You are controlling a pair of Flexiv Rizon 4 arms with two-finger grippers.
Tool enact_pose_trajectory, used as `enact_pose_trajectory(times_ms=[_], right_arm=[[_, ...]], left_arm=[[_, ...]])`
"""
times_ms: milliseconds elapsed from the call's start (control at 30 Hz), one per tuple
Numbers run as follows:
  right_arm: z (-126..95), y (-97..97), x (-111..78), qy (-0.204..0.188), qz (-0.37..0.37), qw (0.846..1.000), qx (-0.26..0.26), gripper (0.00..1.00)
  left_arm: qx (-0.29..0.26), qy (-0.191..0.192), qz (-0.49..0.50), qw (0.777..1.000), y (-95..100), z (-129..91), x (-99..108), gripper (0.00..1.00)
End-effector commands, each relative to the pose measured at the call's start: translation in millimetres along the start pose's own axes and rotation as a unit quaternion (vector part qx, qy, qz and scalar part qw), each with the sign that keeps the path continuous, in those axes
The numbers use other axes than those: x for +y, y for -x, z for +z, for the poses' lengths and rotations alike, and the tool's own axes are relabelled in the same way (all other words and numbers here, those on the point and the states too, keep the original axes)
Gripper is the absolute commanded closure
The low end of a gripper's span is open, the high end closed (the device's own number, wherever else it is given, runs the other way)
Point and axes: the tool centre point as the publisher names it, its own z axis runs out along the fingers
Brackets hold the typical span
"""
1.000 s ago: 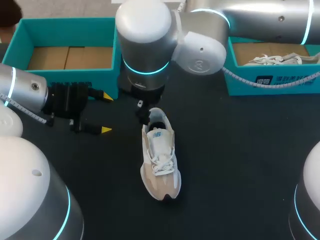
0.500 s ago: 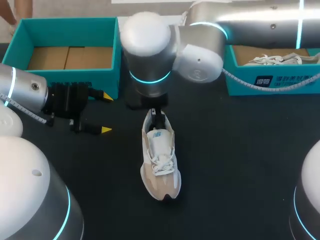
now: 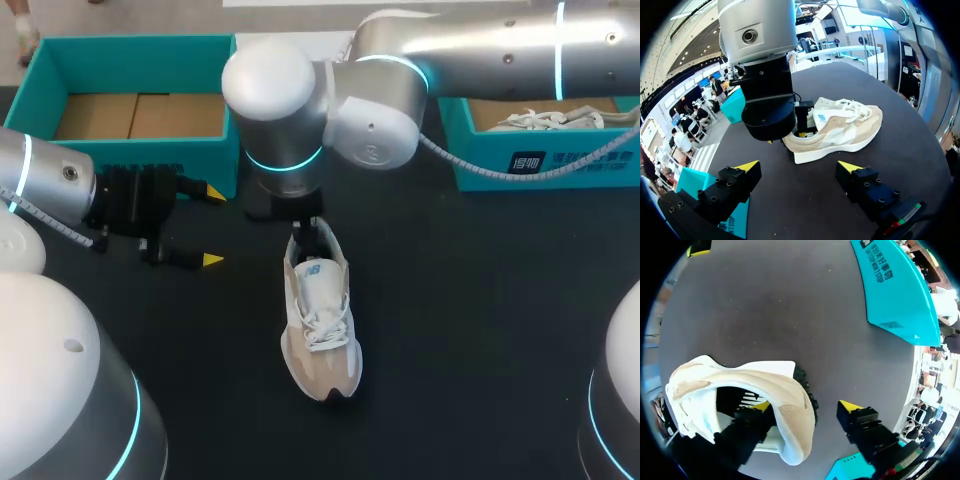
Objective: Take the shoe out of the shoebox, open the shoe tongue, remove and reinsert the insole, then place the shoe into the shoebox
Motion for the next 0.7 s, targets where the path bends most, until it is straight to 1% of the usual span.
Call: enact_pose_trajectory(times_ms=[33, 133, 200, 233, 300, 433, 533, 600, 633, 667, 700], right_arm=[[3, -0.6, -3.2, -0.002, 0.002, 1.000, 0.000, 0.62], [5, 0.1, -4.5, -0.003, 0.004, 1.000, -0.001, 0.77], [6, 0.3, -4.6, -0.007, 0.007, 1.000, -0.004, 1.00], [6, 0.3, -4.6, -0.006, 0.008, 1.000, -0.004, 1.00], [3, 1.1, -6.2, -0.017, 0.014, 1.000, -0.010, 1.00], [-11, 3.8, -11.6, -0.033, 0.039, 0.999, -0.019, 1.00], [-29, 4.2, -15.9, -0.031, 0.051, 0.998, -0.011, 1.00], [-41, 4.7, -18.5, -0.023, 0.060, 0.998, -0.006, 1.00], [-52, 5.6, -20.7, -0.028, 0.057, 0.998, -0.006, 1.00], [-61, 6.8, -22.9, -0.027, 0.058, 0.998, -0.005, 1.00], [-69, 7.9, -25.4, -0.020, 0.063, 0.998, 0.007, 1.00]], left_arm=[[0.000, 0.002, 0.000, 1.000, -0.6, -1, -1, 0.00], [0.000, 0.002, 0.000, 1.000, -0.6, -1, -1, 0.00], [0.000, 0.002, 0.000, 1.000, -0.6, -1, -1, 0.00], [0.000, 0.002, 0.000, 1.000, -0.6, -1, -1, 0.00], [0.000, 0.002, 0.000, 1.000, -0.6, -1, -1, 0.00], [0.000, 0.002, 0.000, 1.000, -0.6, -1, -1, 0.00], [0.000, 0.002, 0.000, 1.000, -0.6, -1, -1, 0.00], [0.000, 0.002, 0.000, 1.000, -0.6, -1, -1, 0.00], [0.000, 0.002, 0.000, 1.000, -0.6, -1, -1, 0.00], [0.000, 0.002, 0.000, 1.000, -0.6, -1, -1, 0.00], [0.000, 0.002, 0.000, 1.000, -0.6, -1, -1, 0.00]])
